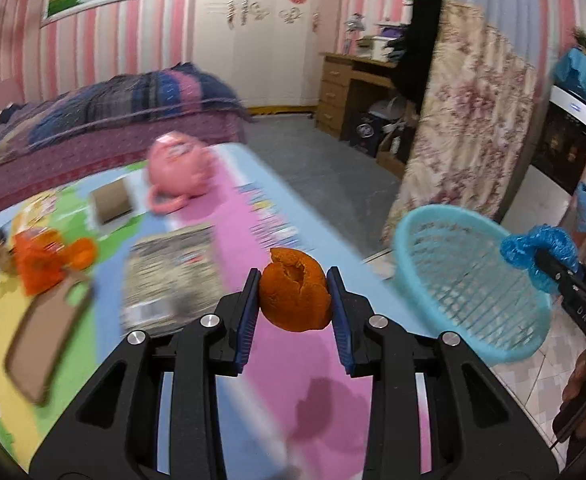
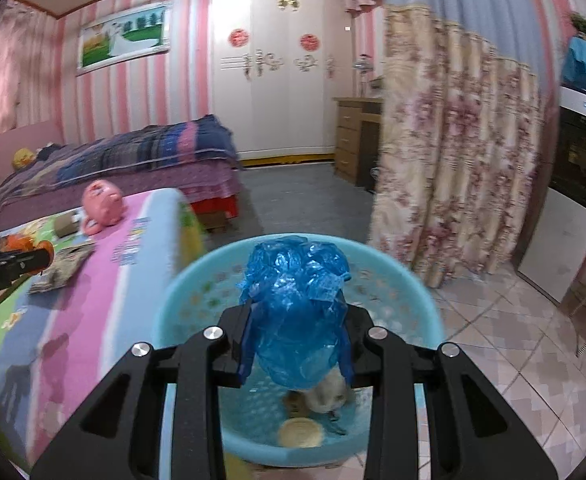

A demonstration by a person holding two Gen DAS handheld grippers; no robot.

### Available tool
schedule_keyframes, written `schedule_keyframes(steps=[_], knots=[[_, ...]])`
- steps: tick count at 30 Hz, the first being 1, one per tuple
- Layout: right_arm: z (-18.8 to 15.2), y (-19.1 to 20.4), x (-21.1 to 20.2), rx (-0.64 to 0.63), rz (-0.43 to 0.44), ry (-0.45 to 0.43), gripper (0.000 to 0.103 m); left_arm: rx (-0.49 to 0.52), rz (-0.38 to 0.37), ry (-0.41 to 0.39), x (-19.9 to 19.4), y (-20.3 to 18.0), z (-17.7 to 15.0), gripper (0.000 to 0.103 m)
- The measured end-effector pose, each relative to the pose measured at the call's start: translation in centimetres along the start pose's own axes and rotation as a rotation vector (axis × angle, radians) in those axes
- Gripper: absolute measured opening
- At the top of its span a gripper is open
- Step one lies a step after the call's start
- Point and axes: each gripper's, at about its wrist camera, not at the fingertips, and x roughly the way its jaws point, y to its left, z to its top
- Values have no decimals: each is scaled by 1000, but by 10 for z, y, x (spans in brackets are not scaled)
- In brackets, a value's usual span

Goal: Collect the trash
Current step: 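Carry the orange peel and blue bag to the blue basket and release both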

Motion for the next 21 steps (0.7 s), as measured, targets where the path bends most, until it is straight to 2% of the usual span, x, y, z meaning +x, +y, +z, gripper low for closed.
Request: schedule_keyframes(steps=[8,13,17,18,20,21], knots=[[-6,-46,-1,64,-44,-2,33,100,-111,-11,32,-89,5,32],[-14,-55,4,76,-56,11,33,147,-132,-6,49,-118,5,32],[-15,-56,6,86,-55,13,33,159,-142,-4,59,-127,8,32],[-16,-56,7,85,-55,13,33,159,-144,-3,61,-129,8,35],[-16,-55,7,82,-53,11,33,157,-144,-4,64,-129,12,64],[-15,-53,8,79,-52,10,33,154,-129,-18,63,-126,14,68]])
